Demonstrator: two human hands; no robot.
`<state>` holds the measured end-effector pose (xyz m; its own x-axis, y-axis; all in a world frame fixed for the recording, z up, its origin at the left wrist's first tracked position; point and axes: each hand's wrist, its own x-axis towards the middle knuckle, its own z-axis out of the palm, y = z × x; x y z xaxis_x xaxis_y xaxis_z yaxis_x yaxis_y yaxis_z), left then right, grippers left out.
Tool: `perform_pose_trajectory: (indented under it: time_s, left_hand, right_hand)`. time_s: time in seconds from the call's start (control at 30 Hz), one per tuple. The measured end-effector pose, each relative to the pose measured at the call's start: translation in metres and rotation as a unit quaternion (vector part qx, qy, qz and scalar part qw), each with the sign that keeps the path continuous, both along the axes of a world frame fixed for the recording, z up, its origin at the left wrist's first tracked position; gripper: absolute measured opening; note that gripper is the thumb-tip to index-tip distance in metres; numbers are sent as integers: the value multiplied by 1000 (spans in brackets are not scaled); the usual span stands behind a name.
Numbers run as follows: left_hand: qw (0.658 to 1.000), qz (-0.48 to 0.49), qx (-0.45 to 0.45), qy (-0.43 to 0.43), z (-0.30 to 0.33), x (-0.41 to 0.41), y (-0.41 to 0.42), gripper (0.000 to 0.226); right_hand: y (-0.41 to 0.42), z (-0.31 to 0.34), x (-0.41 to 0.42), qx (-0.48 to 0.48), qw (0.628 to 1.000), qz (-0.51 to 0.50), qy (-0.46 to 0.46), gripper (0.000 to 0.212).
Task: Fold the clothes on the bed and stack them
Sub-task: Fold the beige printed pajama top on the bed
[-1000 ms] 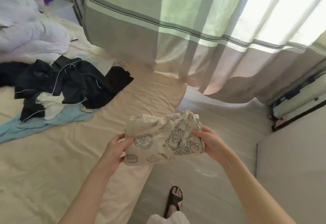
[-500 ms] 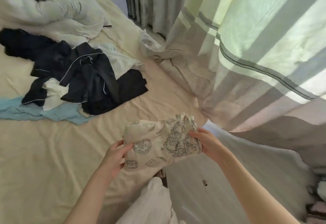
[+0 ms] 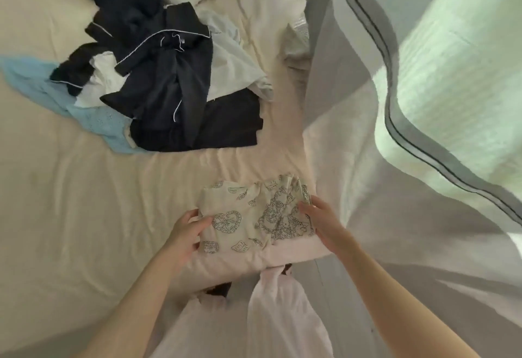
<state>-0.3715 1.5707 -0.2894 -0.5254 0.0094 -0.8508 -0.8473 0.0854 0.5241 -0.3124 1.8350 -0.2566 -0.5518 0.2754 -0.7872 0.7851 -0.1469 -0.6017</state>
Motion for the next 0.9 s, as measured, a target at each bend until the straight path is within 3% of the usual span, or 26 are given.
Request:
perform_pose_trajectory:
  time_s: [0.3, 0.53, 0.63, 0.7, 0.73, 0.8, 0.87, 0.9]
  left_hand:
    - [986, 113, -113, 38, -57, -7, -29, 32]
    - [982, 132, -130, 27, -102, -13, -72, 40]
    - [982, 80, -160, 57, -111, -5, -73, 45]
    - [947, -12, -260, 187, -108, 2, -70, 45]
    - [903, -80, -324, 272, -106, 5, -69, 43]
    - [785, -215, -413, 408, -103, 13, -63, 42]
    - [712, -327, -420, 459, -105, 20, -54, 48]
    - [697, -374, -418, 448, -108, 22, -50, 54]
  right_hand:
    - [-29, -88, -39, -89, 994, 56, -32, 16]
    - [-70, -133, -65, -113, 992, 21, -51, 18]
    - [-73, -141, -59, -51, 997, 27, -57, 18]
    - [-76, -140, -52, 84, 995, 56, -21, 30]
    - [-78, -139, -46, 184, 978, 98, 20, 36]
    - [-84, -133, -34, 359, 886, 253, 151, 44]
    - [-92, -134, -23, 418, 759, 427, 259, 53]
    - [-95, -137, -22, 411, 713, 501, 268, 56]
